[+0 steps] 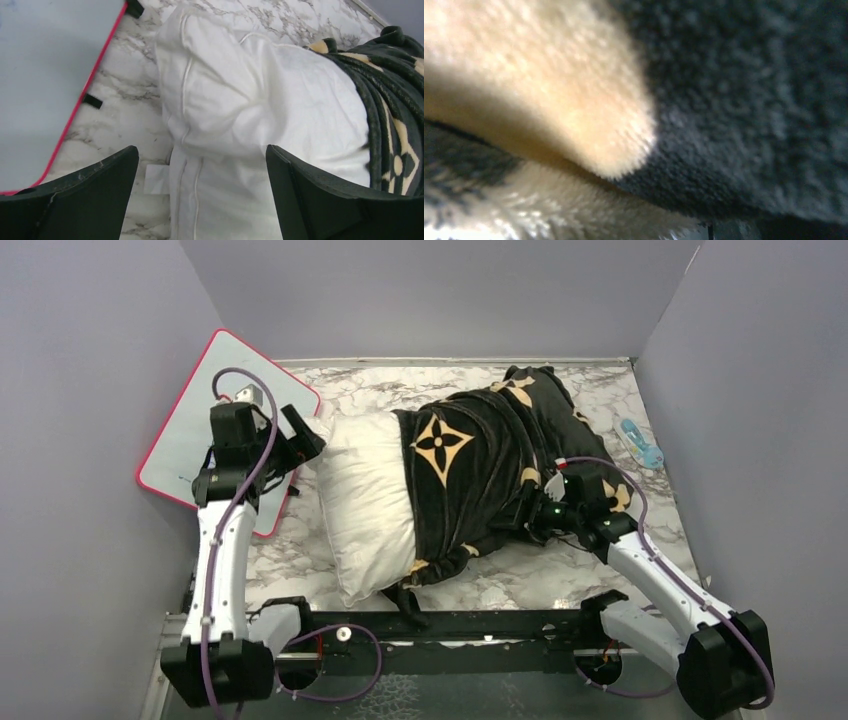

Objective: Remove the pillowcase from the pillow
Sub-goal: Remove the pillow from the pillowcase.

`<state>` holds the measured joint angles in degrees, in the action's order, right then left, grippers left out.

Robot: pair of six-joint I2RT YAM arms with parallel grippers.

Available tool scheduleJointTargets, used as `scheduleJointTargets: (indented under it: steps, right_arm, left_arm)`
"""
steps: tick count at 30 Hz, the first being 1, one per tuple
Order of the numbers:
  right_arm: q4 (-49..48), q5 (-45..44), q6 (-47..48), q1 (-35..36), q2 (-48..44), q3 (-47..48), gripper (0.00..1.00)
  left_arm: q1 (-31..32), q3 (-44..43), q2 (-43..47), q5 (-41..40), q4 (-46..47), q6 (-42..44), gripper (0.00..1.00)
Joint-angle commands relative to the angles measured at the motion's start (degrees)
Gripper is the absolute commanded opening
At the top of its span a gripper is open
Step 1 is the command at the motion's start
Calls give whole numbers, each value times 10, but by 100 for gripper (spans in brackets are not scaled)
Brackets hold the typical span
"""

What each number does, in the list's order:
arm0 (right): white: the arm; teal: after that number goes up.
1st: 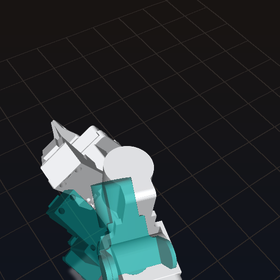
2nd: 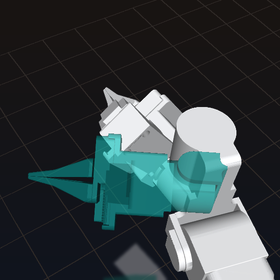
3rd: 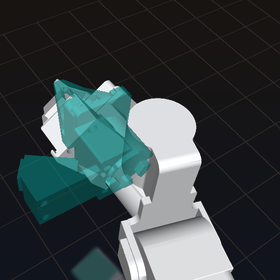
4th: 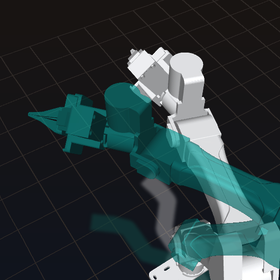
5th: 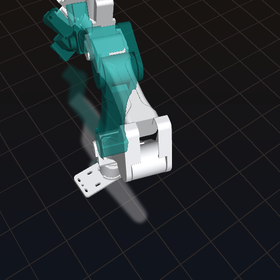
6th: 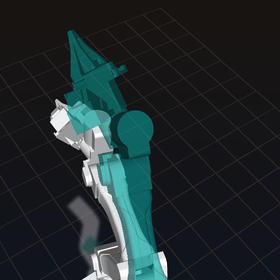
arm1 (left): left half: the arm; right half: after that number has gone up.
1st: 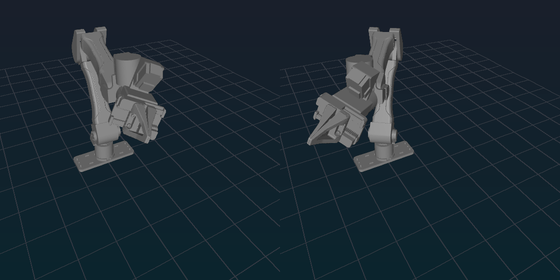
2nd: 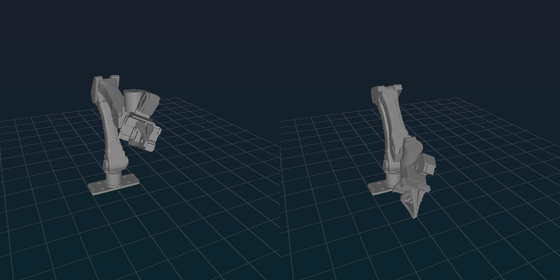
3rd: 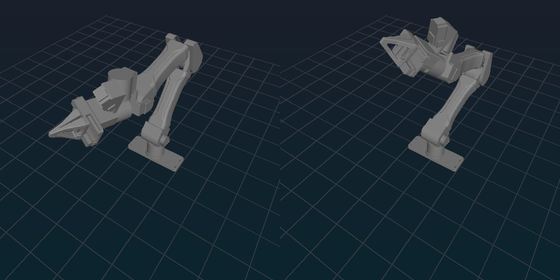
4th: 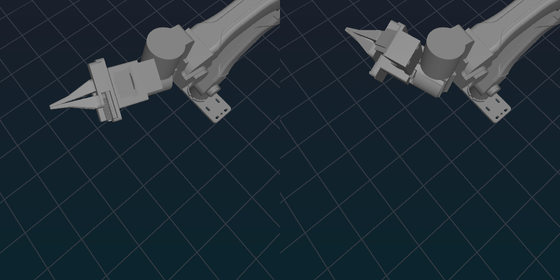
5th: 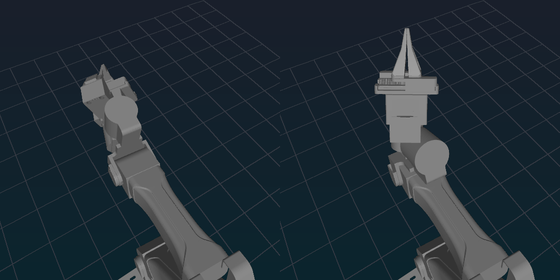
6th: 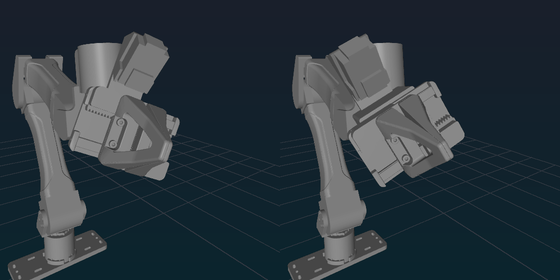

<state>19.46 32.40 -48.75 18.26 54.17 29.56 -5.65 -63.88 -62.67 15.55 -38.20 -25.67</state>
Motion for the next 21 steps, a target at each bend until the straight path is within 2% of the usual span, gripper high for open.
scheduleJointTargets:
  steps: [1, 3, 7, 10, 13, 16, 17, 21]
  right_arm:
    - [-91, -12, -60, -2, 20, 12, 69]
    - [-101, -16, -62, -2, 29, 22, 68]
    - [-102, -25, -59, -2, 53, 51, 68]
    - [-107, -22, -47, -2, 75, 69, 68]
    - [-115, 4, 0, -2, 103, 91, 69]
    - [-72, 46, 58, -2, 147, 131, 72]
    - [-52, 58, 77, -2, 159, 143, 73]
    - [17, 79, 132, -2, 151, 144, 73]
  left_arm:
    - [-8, 53, 85, -57, -76, -15, 98]
    - [-8, 87, 126, -25, -85, -32, 98]
    - [-8, 166, 203, 114, -78, -75, 99]
    - [-7, 215, 250, 171, -75, -116, 99]
    - [-8, 271, 303, 251, -23, -152, 98]
    - [-7, 341, 331, 343, 62, -204, 95]
    - [-7, 359, 336, 361, 95, -225, 84]
    - [-7, 385, 339, 357, 167, -270, 24]
